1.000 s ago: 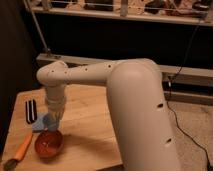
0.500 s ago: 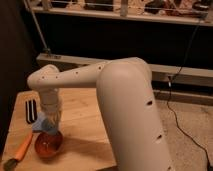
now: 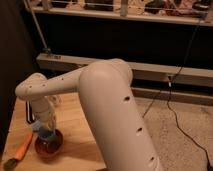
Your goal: Place the ceramic cup in the ceramic bowl
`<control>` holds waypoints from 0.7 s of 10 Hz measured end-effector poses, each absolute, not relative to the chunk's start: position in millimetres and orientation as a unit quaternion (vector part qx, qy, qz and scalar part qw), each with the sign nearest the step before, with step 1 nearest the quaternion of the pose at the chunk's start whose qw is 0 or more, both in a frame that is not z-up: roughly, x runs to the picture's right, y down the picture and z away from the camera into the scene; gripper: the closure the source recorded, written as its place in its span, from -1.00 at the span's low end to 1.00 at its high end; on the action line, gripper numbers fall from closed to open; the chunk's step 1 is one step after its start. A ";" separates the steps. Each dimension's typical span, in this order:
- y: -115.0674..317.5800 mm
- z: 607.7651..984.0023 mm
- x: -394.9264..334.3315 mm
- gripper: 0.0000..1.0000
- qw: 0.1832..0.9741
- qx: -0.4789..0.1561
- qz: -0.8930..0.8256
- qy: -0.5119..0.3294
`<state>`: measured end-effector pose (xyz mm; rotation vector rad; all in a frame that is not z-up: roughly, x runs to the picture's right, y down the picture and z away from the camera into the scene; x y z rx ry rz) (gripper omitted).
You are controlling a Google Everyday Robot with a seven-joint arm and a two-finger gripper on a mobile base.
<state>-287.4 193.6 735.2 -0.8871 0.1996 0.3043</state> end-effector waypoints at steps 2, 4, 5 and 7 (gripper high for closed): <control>199.0 736.9 -293.5 1.00 0.883 -0.437 0.140 0.099; 198.3 739.8 -294.1 1.00 0.880 -0.441 0.141 0.102; 198.0 741.6 -291.7 0.99 0.879 -0.443 0.143 0.105; 198.3 743.7 -286.6 0.71 0.878 -0.446 0.140 0.108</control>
